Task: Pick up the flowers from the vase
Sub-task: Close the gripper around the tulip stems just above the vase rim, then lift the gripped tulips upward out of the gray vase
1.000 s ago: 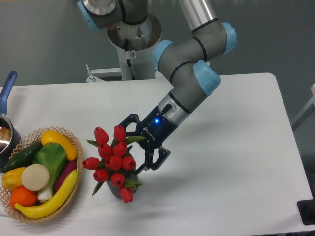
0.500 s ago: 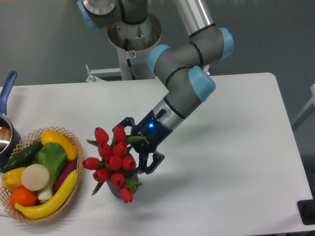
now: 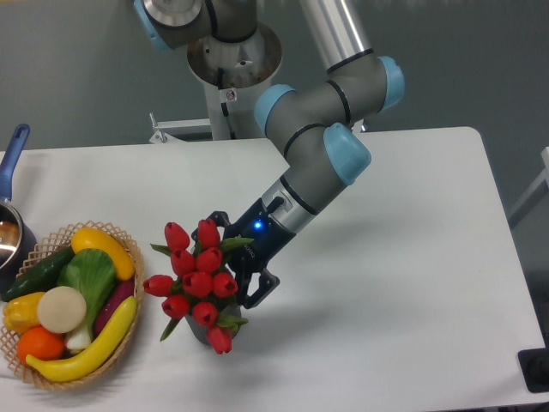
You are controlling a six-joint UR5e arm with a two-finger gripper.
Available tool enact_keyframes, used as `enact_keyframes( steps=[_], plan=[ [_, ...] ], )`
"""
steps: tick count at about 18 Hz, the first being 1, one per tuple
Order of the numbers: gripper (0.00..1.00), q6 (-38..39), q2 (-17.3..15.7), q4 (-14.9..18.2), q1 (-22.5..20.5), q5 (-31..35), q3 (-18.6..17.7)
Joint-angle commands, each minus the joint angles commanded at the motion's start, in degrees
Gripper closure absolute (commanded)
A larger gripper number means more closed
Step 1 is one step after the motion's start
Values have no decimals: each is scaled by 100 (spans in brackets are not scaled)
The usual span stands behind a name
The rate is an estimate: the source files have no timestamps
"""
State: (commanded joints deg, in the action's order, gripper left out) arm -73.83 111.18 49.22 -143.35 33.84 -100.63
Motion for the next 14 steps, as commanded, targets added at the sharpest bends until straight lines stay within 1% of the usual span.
enact_keyframes(
  steps=[1,4,6,8,14],
  plan=[
    [43,0,-9,0,0,-26,0],
    [53,9,-18,0,0,-53,-9],
    [53,9,-26,0,0,-62,-9],
    [57,9,-35,0,-9,-62,-9],
    [57,61,-62,0,-26,-79,-18]
  ],
)
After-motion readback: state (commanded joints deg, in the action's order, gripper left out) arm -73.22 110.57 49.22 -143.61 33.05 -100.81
